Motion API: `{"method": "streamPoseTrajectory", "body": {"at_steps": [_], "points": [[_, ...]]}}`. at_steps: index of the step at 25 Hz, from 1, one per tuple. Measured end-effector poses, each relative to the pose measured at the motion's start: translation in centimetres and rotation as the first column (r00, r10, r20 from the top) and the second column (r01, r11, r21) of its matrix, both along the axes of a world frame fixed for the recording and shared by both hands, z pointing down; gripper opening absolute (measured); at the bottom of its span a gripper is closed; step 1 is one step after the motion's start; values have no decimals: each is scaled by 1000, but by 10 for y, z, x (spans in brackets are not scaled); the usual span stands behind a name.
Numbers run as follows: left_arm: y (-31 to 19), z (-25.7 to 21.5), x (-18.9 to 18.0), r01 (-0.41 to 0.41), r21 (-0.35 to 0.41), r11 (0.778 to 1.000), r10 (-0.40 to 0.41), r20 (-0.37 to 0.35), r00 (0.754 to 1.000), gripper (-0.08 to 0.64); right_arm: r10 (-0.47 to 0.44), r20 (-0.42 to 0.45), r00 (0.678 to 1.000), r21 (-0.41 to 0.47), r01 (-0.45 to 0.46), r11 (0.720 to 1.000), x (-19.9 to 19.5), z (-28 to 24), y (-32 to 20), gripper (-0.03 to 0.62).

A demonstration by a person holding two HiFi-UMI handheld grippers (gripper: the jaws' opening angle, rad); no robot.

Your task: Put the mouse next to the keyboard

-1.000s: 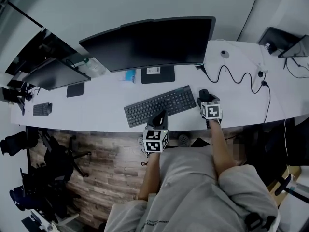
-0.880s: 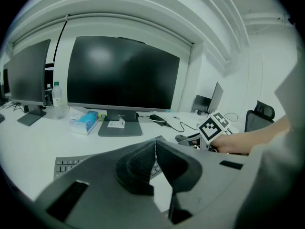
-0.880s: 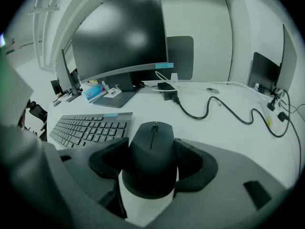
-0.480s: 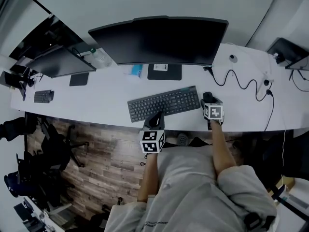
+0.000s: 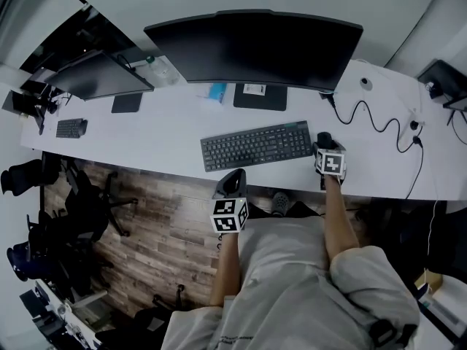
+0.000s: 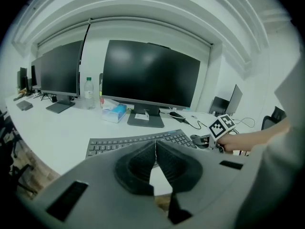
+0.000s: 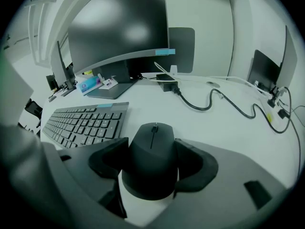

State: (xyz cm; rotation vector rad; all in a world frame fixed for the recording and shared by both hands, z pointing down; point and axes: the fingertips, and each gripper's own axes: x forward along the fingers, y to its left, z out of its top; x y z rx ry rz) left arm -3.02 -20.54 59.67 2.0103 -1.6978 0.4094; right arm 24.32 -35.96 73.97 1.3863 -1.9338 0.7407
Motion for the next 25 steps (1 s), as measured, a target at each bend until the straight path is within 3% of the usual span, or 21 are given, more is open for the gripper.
{"method": "streamPoseTrajectory", "body": {"at_steps": [3, 5, 14, 20, 25], "points": [[7, 4, -6, 6, -8, 1000, -6, 1, 1000, 25, 31, -15, 999, -27, -32, 999, 2, 2, -2, 318], [12, 5, -12, 9, -16, 1000, -9, 3, 1000, 25, 62, -22, 998, -25, -63, 998, 4, -2, -3, 359], [27, 1, -41, 33, -18, 999, -33, 1, 999, 25, 101, -24, 995, 46, -100, 994, 8, -42, 13, 342], [41, -2, -33, -19, -34, 999, 19, 5, 1000, 25, 1, 0, 1000, 86, -1, 996, -29, -66, 72, 322], [58, -12, -12, -87, -9, 996, 87, 1, 996, 25, -36, 59, 998, 121, 29, 992, -65, -89, 115, 313]]}}
